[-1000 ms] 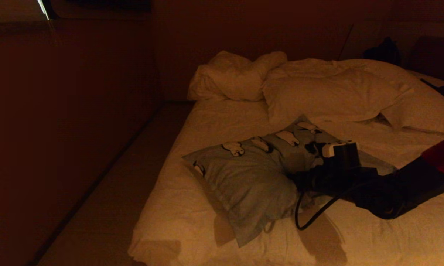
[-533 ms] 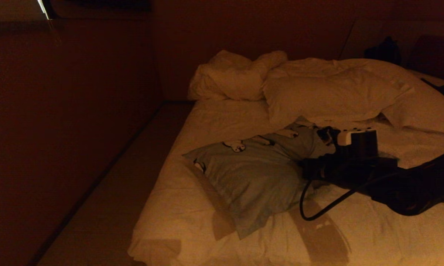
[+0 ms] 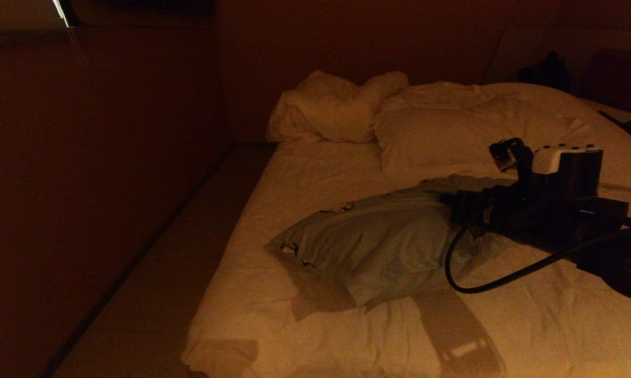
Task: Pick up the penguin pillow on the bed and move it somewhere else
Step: Pick up the pillow
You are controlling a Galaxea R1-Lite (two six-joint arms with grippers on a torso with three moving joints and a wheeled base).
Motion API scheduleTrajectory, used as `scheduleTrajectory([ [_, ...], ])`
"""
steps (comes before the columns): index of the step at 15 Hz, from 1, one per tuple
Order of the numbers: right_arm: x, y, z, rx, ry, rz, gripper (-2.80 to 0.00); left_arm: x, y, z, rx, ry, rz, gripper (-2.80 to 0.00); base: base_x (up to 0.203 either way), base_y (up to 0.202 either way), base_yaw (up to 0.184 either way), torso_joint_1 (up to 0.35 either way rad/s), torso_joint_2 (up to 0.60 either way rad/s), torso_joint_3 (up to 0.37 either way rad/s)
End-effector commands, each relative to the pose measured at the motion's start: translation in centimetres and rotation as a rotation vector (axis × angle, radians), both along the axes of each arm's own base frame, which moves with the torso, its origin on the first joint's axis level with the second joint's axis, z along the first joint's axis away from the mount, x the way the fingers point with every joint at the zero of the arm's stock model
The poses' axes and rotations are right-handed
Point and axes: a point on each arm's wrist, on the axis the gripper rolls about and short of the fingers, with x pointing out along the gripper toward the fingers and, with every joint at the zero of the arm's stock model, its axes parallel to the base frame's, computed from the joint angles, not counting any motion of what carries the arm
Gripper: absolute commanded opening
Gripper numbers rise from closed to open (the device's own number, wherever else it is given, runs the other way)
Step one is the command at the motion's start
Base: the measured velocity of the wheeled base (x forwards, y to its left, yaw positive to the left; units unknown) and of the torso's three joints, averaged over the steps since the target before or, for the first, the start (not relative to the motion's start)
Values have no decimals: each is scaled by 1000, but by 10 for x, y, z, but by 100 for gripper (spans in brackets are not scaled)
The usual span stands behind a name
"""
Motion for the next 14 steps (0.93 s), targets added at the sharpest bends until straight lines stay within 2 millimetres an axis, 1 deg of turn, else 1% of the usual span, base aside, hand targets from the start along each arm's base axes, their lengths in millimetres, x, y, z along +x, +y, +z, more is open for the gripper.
scheduleTrajectory([
  [1,-15,-14,31,29,-92,-30,-280,0,0,-1,-1,3,1,-280,0,0,0,0,0,0],
  [5,-24,-38,56,46,-170,-105,-280,0,0,-1,1,3,2,-280,0,0,0,0,0,0],
  [8,-27,-56,68,49,-212,-168,-280,0,0,-1,2,6,4,-280,0,0,0,0,0,0],
  [11,-26,-67,73,47,-231,-207,-280,0,0,-1,4,6,6,-280,0,0,0,0,0,0],
  [14,-25,-68,72,48,-231,-206,-280,0,0,-1,1,6,8,-280,0,0,0,0,0,0],
])
